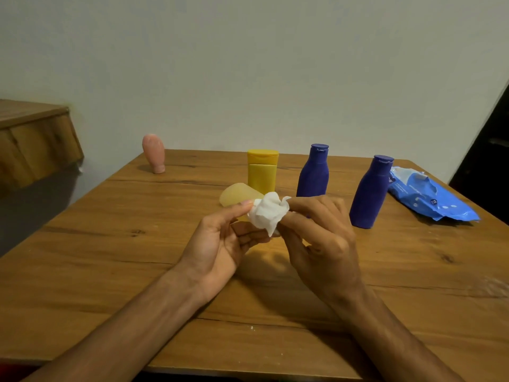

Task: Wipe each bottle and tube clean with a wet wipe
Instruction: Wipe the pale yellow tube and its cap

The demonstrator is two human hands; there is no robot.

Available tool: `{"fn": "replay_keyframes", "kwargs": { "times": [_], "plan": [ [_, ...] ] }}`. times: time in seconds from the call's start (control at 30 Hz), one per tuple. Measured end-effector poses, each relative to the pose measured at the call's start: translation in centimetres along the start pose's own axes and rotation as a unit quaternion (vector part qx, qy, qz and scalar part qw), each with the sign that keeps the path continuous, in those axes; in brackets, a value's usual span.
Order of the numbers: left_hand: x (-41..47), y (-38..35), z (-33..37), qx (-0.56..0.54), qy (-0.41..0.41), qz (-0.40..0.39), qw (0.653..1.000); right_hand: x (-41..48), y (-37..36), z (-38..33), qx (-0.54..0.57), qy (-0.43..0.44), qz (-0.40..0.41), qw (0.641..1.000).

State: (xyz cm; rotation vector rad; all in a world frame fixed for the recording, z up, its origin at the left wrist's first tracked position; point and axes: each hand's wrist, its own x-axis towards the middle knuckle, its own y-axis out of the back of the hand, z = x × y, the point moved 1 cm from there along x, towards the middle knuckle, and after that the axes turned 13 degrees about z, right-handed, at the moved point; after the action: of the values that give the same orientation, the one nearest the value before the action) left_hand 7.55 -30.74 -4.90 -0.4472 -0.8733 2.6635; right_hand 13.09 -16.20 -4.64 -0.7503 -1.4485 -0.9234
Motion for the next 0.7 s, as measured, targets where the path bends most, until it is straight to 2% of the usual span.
{"fn": "replay_keyframes", "kwargs": {
  "times": [0.23, 0.3, 0.43, 0.5, 0.7],
  "plan": [
    [-0.3, 0.0, 0.1, 0.086, -0.050, 0.006, 0.995, -0.3, -0.3, -0.2, 0.011, 0.033, -0.049, 0.998],
    [-0.2, 0.3, 0.5, 0.121, -0.079, 0.012, 0.989, -0.3, -0.2, 0.4, 0.000, -0.007, -0.064, 0.998],
    [-0.1, 0.6, 1.0, 0.153, -0.101, 0.011, 0.983, -0.2, 0.3, 2.0, 0.051, -0.160, -0.066, 0.984],
    [0.1, 0.8, 1.1, 0.162, -0.106, 0.021, 0.981, -0.1, 0.4, 2.0, 0.075, -0.182, -0.050, 0.979],
    [0.3, 1.1, 0.8, 0.183, -0.124, 0.041, 0.974, -0.3, -0.1, 0.4, 0.046, -0.057, -0.096, 0.993]
  ]
}}
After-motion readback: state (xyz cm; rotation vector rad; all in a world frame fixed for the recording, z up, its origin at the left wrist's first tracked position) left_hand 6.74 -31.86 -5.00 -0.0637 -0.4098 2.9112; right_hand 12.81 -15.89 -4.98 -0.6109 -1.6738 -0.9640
